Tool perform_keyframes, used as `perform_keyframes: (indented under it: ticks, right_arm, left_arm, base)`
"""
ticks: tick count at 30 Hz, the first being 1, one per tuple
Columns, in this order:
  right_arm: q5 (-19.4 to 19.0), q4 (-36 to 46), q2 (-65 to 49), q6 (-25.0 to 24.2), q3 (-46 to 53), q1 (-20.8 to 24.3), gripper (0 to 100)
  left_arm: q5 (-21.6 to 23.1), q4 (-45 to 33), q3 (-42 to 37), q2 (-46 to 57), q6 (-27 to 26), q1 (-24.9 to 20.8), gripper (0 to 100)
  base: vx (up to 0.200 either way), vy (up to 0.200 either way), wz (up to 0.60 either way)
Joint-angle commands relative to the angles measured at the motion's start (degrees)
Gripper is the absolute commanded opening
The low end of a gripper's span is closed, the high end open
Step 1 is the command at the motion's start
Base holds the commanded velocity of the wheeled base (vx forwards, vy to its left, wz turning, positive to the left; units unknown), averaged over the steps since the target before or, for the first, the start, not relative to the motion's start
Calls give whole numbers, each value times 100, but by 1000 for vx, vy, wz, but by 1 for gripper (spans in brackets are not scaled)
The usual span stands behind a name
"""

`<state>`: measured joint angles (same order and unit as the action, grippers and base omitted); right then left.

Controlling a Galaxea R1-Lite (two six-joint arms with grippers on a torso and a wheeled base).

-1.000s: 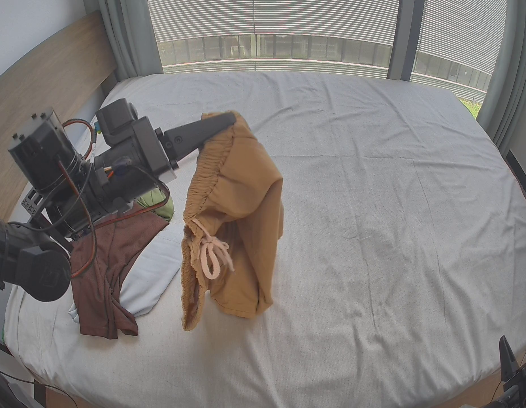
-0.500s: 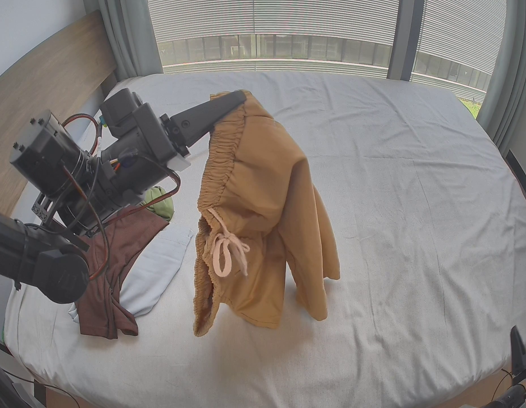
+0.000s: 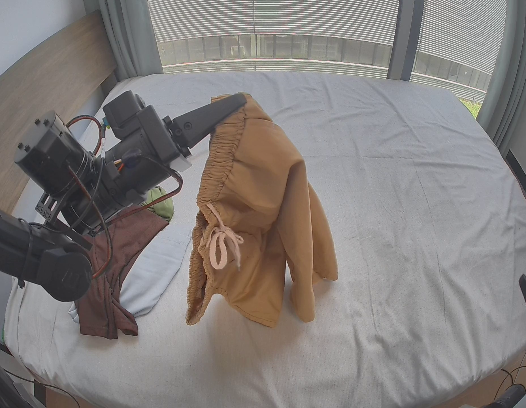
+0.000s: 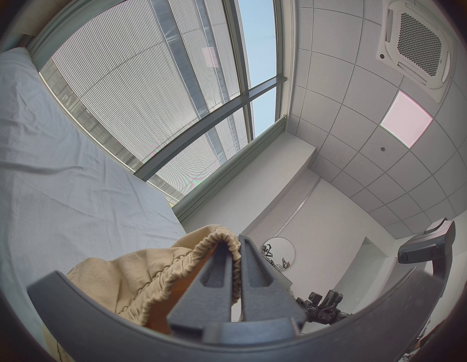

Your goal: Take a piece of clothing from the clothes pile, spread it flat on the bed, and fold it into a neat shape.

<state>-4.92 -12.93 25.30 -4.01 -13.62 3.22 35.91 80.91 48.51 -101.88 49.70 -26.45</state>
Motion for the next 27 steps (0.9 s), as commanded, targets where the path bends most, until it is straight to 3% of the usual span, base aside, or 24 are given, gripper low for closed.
perform_keyframes:
  ticks: [1, 5, 10, 18, 27]
  right_arm:
    - [-70, -508, 1944, -935, -484, 337, 100]
    - [-202, -649, 2691, -1497, -774, 654, 100]
    - [-202, -1414, 3227, -1743, -792, 1023, 100]
    - [-219, -1704, 3737, -1770, -888, 1040, 100]
    - [-272, -2187, 5170, -2262, -871, 1190, 100]
  left_arm:
    - [-5, 4, 71, -16, -4, 44, 0]
    - [-5, 21, 71, -34, -13, 26, 0]
    - [47, 250, 115, -166, -22, -35, 0]
    - [100, 276, 379, -342, 5, -220, 0]
    - [91, 575, 581, -605, -13, 132, 0]
  base:
    - [0, 0, 0]
    - [0, 0, 0]
    - [0, 0, 0]
    - [0, 0, 0]
    - [0, 0, 0]
